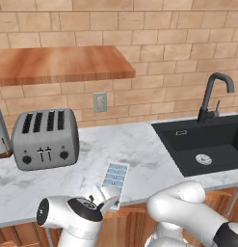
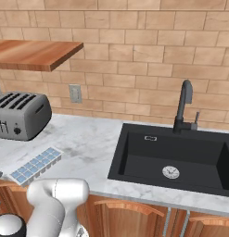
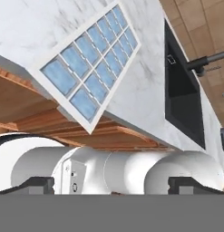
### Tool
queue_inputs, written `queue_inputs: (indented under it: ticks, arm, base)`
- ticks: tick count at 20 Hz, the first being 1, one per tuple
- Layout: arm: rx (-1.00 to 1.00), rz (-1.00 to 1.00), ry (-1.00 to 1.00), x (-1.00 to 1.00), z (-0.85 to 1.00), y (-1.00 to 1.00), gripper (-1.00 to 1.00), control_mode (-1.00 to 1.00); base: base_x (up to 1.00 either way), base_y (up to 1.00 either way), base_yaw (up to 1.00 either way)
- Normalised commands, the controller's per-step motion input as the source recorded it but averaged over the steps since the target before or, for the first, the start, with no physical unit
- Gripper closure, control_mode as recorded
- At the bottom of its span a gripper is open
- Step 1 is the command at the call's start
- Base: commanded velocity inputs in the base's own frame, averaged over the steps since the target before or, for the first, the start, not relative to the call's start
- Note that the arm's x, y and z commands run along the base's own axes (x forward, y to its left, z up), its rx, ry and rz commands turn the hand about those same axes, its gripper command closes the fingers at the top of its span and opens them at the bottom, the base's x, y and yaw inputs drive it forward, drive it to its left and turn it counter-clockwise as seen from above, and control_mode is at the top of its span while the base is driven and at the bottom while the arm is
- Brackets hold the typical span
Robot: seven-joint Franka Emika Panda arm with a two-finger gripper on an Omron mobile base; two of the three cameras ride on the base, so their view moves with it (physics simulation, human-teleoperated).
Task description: The ice cube tray has been filled with water. Take the tray and place it in the freezer to make ice. Close the freezer door after placing the tray.
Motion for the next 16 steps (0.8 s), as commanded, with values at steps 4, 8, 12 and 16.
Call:
queue_inputs:
  ticks: [4,8,12,16]
  arm:
    - [0.0,0.01,-0.05,0.27,-0.13,-0.15,-1.0,-1.0]
    - [0.0,0.0,0.0,0.25,-0.35,-0.1,-1.0,-1.0]
    - [-0.07,0.0,0.01,0.2,-0.16,-0.01,-1.0,-1.0]
    - [-0.19,0.0,0.0,0.06,-0.09,0.05,-1.0,-1.0]
  base:
    - [0.0,0.0,0.0]
    - [0.0,0.0,0.0]
    - [0.0,0.0,0.0]
    - [0.0,0.0,0.0]
